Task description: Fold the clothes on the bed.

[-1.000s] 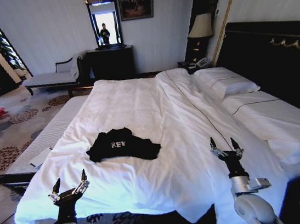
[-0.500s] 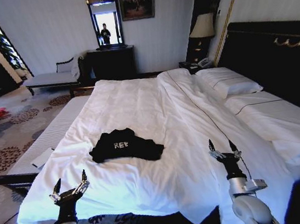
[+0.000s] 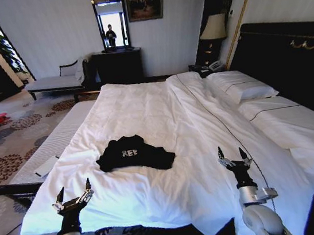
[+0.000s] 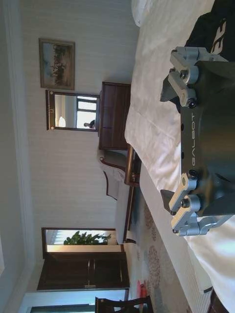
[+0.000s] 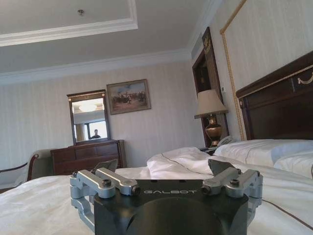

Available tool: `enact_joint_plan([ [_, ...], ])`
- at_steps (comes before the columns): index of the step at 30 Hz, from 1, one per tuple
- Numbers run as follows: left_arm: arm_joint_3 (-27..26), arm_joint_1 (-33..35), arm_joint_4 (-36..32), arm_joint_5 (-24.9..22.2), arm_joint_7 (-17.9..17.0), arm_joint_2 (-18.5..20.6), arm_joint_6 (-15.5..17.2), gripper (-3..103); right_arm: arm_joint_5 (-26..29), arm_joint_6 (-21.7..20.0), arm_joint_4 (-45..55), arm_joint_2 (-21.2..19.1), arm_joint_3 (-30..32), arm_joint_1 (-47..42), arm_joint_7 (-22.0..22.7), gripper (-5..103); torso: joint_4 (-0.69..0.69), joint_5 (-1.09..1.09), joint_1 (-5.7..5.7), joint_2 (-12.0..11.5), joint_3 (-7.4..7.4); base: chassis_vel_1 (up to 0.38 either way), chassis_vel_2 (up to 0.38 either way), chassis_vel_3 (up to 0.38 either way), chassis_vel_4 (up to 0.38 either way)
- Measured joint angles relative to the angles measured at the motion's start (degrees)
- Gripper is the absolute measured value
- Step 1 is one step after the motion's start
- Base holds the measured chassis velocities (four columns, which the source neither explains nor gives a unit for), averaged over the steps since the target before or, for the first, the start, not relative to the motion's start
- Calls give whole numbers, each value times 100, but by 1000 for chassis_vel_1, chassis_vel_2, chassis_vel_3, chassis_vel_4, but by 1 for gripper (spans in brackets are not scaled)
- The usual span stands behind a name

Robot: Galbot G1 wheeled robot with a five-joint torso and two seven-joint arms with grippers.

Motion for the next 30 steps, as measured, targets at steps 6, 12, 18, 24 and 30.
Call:
enact_joint_plan([
  [6,-16,9,-14,-6,0,12,0,100,-5,0,24,6,8,-13,-5,100,0,0,0,0,0,0,26,-3,-27],
  [12,-3,10,-13,7,1,4,-1,100,-14,1,44,10,21,-32,-10,100,0,0,0,0,0,4,7,-5,-8],
  [18,4,11,-1,20,1,-8,-9,100,-19,15,48,17,26,-46,-20,100,0,0,0,0,0,41,32,-38,-45],
  [24,1,9,7,22,1,-16,-18,100,-29,17,49,18,22,-34,-23,100,0,1,0,0,0,34,31,-37,-40],
  [30,-7,7,9,22,1,-23,-20,100,-41,16,22,21,-11,-2,-24,100,0,1,0,0,0,51,54,-43,-58],
])
